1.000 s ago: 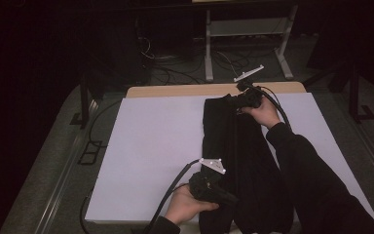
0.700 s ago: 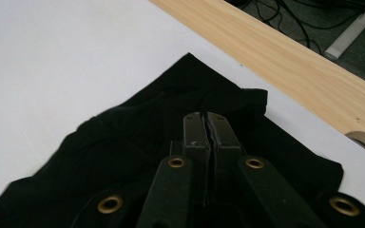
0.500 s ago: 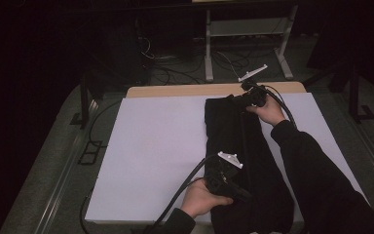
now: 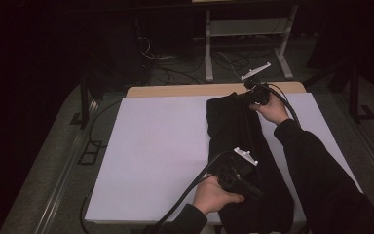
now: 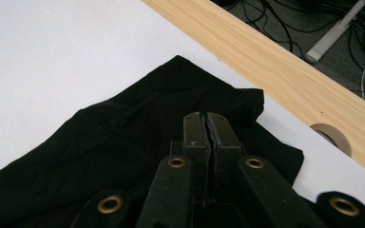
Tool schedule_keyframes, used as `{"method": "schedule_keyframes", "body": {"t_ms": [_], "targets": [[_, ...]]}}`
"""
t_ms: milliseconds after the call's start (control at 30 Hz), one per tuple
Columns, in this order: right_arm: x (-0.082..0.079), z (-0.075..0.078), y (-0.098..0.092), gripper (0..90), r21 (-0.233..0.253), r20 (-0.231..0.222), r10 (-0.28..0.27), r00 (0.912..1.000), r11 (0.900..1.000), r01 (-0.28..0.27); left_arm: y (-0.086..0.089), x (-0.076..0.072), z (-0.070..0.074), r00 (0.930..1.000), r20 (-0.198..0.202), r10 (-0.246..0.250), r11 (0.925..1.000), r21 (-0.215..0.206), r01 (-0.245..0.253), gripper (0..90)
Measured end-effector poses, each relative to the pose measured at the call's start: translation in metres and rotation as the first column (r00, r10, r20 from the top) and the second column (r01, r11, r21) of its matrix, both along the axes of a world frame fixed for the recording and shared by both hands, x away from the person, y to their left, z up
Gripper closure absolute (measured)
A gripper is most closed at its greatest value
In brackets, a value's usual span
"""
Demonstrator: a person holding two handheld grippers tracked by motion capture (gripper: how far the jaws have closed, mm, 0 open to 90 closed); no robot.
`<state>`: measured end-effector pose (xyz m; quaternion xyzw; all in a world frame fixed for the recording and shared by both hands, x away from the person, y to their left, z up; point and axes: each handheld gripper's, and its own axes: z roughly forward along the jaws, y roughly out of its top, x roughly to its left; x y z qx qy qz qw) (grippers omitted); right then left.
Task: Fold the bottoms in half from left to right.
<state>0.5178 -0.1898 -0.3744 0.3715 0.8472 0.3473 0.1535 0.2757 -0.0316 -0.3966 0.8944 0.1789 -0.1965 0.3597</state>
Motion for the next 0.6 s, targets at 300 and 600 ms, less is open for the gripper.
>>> {"method": "schedule_keyframes", "body": {"t_ms": [300,600], "targets": [[0.003,-0.005,-0.007,86.6,-0.02,0.002,-0.019,0.9998,1.0,0.019,-0.026,0.007,-0.004,0.9997,-0.022,0.0,0.9995,0.03,0.001,88.8],[0.009,-0.017,-0.017,86.6,-0.017,-0.004,-0.036,0.9993,0.999,0.036,-0.042,0.013,-0.012,0.9984,-0.055,0.014,0.999,0.043,-0.011,88.8]]}}
